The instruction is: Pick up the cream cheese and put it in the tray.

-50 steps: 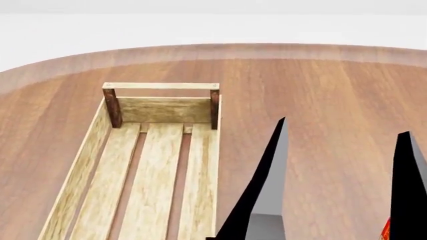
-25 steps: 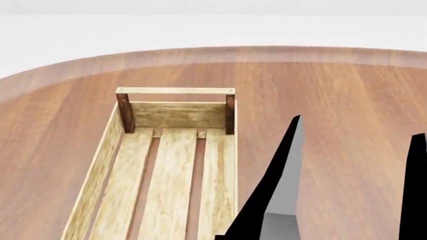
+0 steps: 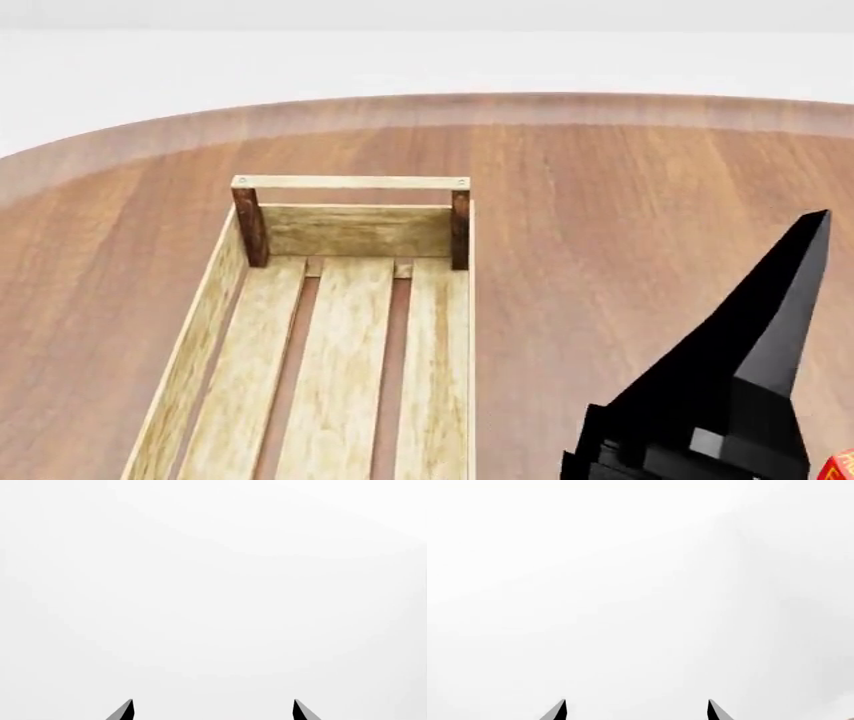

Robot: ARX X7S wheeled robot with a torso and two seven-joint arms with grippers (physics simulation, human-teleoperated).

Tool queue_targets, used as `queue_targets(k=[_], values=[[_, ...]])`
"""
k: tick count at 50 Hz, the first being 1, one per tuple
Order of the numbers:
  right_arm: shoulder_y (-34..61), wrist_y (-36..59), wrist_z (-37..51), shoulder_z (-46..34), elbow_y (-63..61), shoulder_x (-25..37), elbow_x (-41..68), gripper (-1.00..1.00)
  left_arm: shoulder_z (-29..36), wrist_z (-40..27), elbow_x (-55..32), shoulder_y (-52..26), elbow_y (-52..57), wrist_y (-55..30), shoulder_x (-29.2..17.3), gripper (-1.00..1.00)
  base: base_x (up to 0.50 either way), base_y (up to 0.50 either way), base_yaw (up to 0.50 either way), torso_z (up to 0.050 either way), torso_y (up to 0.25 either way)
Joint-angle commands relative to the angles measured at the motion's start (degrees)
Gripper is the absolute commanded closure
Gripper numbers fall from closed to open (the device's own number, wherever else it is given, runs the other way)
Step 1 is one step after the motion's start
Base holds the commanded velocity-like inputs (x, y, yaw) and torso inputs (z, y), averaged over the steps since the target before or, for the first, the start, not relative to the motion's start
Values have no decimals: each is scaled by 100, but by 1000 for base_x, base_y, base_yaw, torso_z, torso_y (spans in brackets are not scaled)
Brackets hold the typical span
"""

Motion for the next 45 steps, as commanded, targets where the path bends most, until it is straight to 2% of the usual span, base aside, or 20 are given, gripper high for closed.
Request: queue_targets(k=[1,6,7,10,18,23,29,37,45], values=[[-1848,66,-5,2474,1,-472,-78,-100,-140,164,-50,8,0,234,116,-100,0,0,0,0,0],[-2709,99,-5,3518,1,-928,-144,-100,-126,184,-34,-21,0,197,116,-100,0,0,0,0,0],[-3018,200,-4,3920,1,-1145,-251,-100,-131,185,-47,-21,0,199,116,-100,0,0,0,0,0],[-3308,176,-4,4265,1,-1325,-316,-100,-144,173,-57,2,0,221,116,-100,0,0,0,0,0],[-3560,287,-3,4735,1,-1738,-181,-100,-167,172,-76,18,0,240,116,-100,0,0,0,0,0],[-3660,529,-3,5253,1,-2376,-65,-100,-171,173,-76,17,0,245,116,-100,0,0,0,0,0],[-3730,323,-3,5280,1,-2359,8,-100,-178,178,-76,7,0,239,116,-100,0,0,0,0,0],[-3769,349,-3,5524,1,-2503,655,-100,-200,153,-99,33,0,266,116,-100,0,0,0,0,0],[-4010,291,-3,5956,1,-2884,1107,-100,-208,129,-104,62,0,303,116,-100,0,0,0,0,0]])
